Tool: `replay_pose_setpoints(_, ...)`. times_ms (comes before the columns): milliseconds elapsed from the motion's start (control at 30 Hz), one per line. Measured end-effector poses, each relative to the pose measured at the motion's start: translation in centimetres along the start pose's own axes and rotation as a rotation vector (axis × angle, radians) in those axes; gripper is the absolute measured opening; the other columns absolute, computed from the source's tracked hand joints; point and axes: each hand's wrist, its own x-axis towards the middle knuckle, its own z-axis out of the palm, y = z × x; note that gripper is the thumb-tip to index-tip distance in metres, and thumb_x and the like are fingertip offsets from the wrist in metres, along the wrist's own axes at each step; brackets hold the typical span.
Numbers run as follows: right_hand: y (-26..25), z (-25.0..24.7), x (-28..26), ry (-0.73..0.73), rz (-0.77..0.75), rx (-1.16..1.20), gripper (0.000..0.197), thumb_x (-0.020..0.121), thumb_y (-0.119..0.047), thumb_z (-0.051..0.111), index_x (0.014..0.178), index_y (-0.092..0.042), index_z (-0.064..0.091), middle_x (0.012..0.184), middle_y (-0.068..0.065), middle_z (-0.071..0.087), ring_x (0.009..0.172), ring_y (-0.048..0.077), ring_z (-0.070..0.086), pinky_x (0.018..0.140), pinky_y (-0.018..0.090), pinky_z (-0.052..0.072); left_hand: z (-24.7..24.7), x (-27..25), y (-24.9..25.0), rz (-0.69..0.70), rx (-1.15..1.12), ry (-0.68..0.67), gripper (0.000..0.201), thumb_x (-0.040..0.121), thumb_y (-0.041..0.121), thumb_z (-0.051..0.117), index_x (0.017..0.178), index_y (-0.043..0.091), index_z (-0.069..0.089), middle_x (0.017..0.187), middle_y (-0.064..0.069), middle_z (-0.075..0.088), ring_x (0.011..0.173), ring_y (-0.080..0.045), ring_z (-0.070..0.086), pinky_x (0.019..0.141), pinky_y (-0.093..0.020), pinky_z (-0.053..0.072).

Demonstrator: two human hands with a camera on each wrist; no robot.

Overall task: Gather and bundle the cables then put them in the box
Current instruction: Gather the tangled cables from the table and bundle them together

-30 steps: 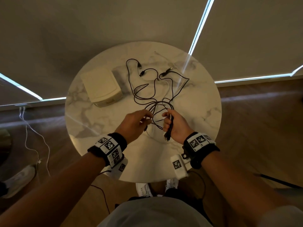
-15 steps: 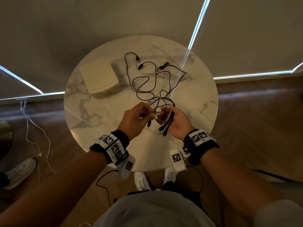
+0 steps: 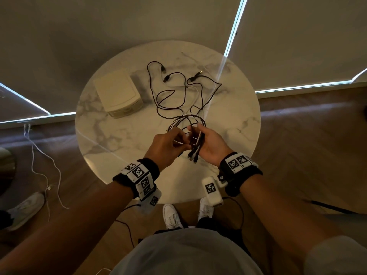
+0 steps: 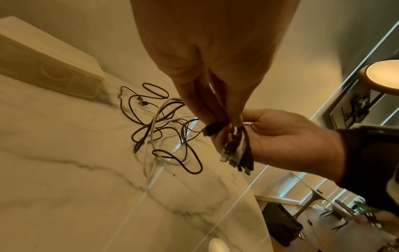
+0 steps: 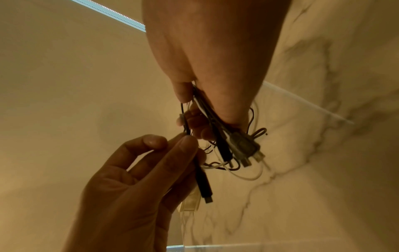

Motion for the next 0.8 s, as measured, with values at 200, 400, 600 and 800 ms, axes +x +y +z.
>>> replay_pose_setpoints(200, 0.1, 0.7, -0.7, 0.054, -0.049, -0.090, 0.028, 0.105, -0.025, 0.054, 0.087, -0.007, 0.068, 0.075, 0.005, 0.063, 0.072, 0.017, 0.062, 0.075, 0.033, 0.051, 0.1, -0.5, -0.1, 0.019, -0.013, 0.001, 0.022, 0.082, 0.017, 0.079, 0.091, 0.019, 0.060, 0.088, 0.005, 0.068, 0.070, -0.004, 0.068, 0.065, -0.026, 0.056)
replay_pose_setpoints(400, -0.3, 0.8, -1.1, 0.024, -0.066, -0.171, 0.030, 0.109, -0.028, 0.044, 0.085, -0.012, 0.053, 0.063, 0.002, 0.050, 0.060, 0.017, 0.048, 0.067, 0.030, 0.042, -0.6, 0.5, -1.0, 0.310, 0.302, 0.169, 0.027, 0.087, 0.030, 0.072, 0.108, 0.018, 0.059, 0.106, 0.005, 0.057, 0.095, -0.008, 0.053, 0.085, -0.023, 0.047)
replay_pose_setpoints(600, -1.3, 0.7, -3.5, -0.196, -0.048, -0.574, 0.031, 0.110, -0.031, 0.041, 0.085, -0.014, 0.048, 0.058, -0.002, 0.034, 0.052, 0.017, 0.038, 0.057, 0.029, 0.038, -1.7, 4.6, -0.6, 0.328, 0.573, -0.026, 0.065, 0.083, 0.031, 0.073, 0.140, 0.024, 0.043, 0.143, -0.003, 0.042, 0.132, -0.025, 0.037, 0.109, -0.041, 0.027)
replay_pose_setpoints(800, -3.9, -0.2, -5.7, -0.262, -0.029, -0.870, 0.033, 0.107, -0.041, 0.044, 0.083, -0.019, 0.042, 0.062, -0.002, 0.027, 0.046, 0.011, 0.024, 0.045, 0.025, 0.027, -1.0, 7.6, 0.8, 0.351, 0.562, -0.304, 0.018, 0.098, 0.027, 0.054, 0.113, 0.019, 0.060, 0.108, 0.000, 0.065, 0.102, -0.022, 0.059, 0.092, -0.038, 0.043)
